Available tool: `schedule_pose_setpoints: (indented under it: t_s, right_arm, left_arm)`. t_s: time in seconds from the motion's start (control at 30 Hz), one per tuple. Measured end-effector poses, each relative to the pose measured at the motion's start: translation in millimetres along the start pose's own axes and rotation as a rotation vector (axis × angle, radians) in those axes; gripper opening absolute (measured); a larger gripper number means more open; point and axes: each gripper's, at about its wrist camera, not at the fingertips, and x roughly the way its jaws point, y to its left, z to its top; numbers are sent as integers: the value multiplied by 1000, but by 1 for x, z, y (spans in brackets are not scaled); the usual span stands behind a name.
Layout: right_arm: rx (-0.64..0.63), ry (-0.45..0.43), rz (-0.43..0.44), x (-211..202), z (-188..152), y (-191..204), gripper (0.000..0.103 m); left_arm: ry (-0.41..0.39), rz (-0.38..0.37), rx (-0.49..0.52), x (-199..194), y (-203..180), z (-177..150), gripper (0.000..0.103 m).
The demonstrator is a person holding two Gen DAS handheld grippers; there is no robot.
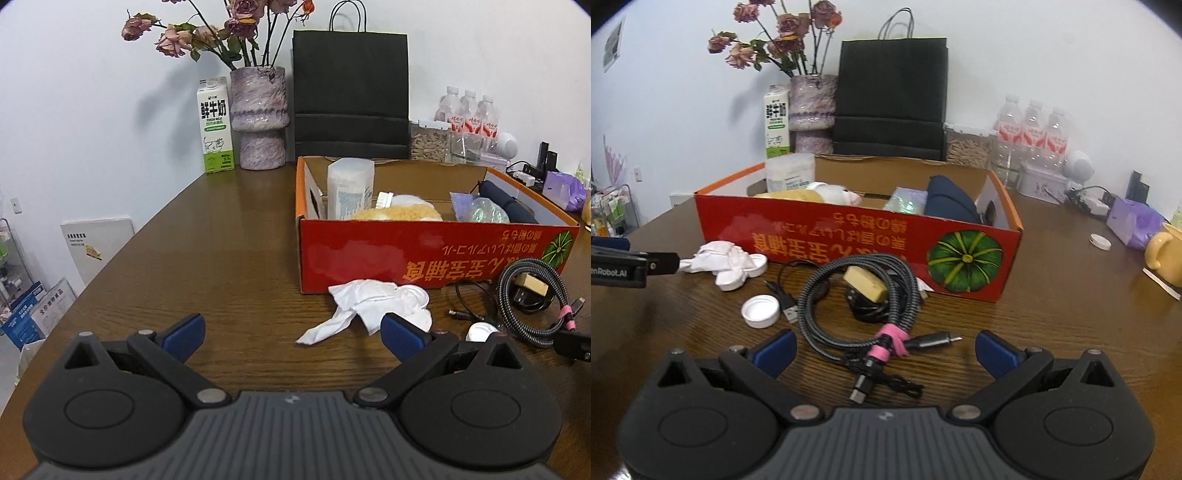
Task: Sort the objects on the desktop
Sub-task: 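Withdraw both tools toward the white tissue and coiled black cable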
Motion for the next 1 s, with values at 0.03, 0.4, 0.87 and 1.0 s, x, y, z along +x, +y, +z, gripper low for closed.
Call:
schedule_pose_setpoints:
  t_s: [0.03, 0.4, 0.87, 1.0]
  right_arm:
    - [3, 1, -6, 0, -1, -1, 103]
    - [28, -3, -26, -2, -4, -18, 103]
    - [-71, 34, -6, 46, 29, 23, 103]
    - [-69, 32, -25, 54, 29, 27, 102]
  left_arm:
    - [-2, -4, 4, 1, -1, 1, 103]
    - [13, -38, 11, 17, -8, 4, 103]
    - [18, -55, 1, 24, -6, 9, 103]
    - [22, -74, 3, 30, -8, 14, 103]
